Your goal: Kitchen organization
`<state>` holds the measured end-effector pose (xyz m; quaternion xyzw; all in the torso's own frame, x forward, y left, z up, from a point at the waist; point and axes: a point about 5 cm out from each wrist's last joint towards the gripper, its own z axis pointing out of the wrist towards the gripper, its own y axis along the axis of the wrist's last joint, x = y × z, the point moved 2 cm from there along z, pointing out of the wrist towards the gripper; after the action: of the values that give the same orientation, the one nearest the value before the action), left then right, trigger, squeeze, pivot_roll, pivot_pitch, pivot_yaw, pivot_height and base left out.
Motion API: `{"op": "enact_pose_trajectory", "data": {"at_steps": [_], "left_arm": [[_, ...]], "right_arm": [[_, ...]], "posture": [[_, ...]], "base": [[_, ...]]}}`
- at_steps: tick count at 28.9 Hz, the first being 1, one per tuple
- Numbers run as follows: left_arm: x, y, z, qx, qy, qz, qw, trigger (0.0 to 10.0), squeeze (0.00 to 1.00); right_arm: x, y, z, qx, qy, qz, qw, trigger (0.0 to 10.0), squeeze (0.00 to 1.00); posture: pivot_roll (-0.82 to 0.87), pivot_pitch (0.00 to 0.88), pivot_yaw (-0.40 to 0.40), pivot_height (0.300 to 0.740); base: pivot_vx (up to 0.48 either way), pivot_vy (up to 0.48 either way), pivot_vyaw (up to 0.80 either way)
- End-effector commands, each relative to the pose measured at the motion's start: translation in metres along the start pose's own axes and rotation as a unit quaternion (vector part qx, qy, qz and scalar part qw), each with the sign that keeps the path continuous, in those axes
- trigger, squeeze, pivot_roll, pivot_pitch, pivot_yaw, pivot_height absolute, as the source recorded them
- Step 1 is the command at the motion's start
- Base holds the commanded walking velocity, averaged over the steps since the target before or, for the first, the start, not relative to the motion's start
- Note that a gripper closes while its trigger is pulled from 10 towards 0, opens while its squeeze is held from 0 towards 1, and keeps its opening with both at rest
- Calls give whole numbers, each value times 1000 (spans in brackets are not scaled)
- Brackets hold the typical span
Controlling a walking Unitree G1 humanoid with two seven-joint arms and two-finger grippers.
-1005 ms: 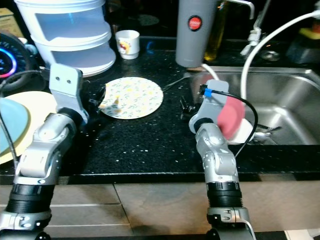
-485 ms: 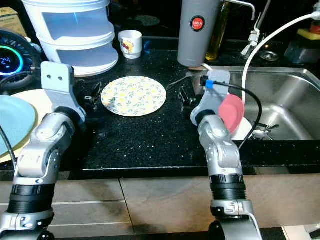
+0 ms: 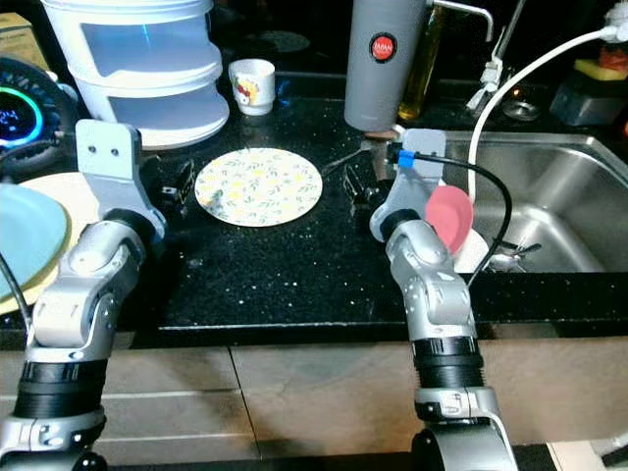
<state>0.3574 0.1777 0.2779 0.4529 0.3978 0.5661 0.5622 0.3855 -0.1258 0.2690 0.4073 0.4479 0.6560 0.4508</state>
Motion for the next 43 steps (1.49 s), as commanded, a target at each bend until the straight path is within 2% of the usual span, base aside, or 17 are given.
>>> {"op": "enact_pose_trajectory", "data": {"at_steps": [1, 11, 23, 26, 29, 30, 31, 34, 40, 41, 42, 43], "left_arm": [[-4, 3, 1, -2, -5, -7, 1000, 10000, 0], [4, 3, 1, 1, 8, -28, 1000, 10000, 0], [6, 2, 1, 6, 9, -28, 1000, 10000, 0], [10, -11, 5, 55, 9, -12, 998, 10000, 0], [10, -15, 7, 75, 2, -19, 997, 10000, 0], [11, -19, 10, 89, 1, -22, 996, 10000, 1000], [11, -19, 10, 89, 1, -22, 996, 10000, 1000], [16, -26, 22, 122, 10, -38, 992, 10000, 1000], [11, -25, 37, 129, -25, -47, 990, 10000, 1000], [10, -26, 39, 133, -30, -54, 989, 10000, 463], [9, -26, 41, 138, -31, -60, 988, 10000, 75], [9, -26, 43, 140, -31, -62, 988, 10000, 0]], "right_arm": [[-3, -1, -2, 5, -2, 3, 1000, 10000, 0], [1, -2, -1, 8, 4, 3, 1000, 10000, 0], [3, -3, -1, 11, 8, 2, 1000, 10000, 0], [3, -4, -1, 14, 8, 5, 1000, 10000, 0], [4, -4, 0, 14, 8, 5, 1000, 10000, 0], [4, -4, 1, 14, 9, 6, 1000, 10000, 0], [4, -4, 1, 14, 9, 6, 1000, 10000, 0], [5, -4, 2, 13, 10, 6, 1000, 10000, 0], [4, -3, 3, 11, 9, 6, 1000, 10000, 0], [4, -2, 3, 11, 8, 5, 1000, 10000, 0], [3, -2, 3, 10, 8, 5, 1000, 10000, 0], [3, -2, 2, 10, 8, 5, 1000, 10000, 0]], "posture": [[14, 134, -9, 740], [13, 141, -11, 740], [13, 144, -13, 740], [21, 151, -19, 740], [21, 151, -19, 740], [24, 151, -19, 740], [24, 151, -19, 740], [25, 154, -19, 740], [22, 155, -17, 740], [22, 158, -15, 740], [22, 159, -14, 740], [21, 160, -12, 740]], "base": [[0, -334, 0], [0, -97, 0], [0, 0, 0], [0, 0, 0], [0, 0, 0], [0, 0, 0], [0, 0, 0], [0, 0, 0], [0, 0, 0], [0, 0, 0], [0, 0, 0], [0, 0, 0]]}}
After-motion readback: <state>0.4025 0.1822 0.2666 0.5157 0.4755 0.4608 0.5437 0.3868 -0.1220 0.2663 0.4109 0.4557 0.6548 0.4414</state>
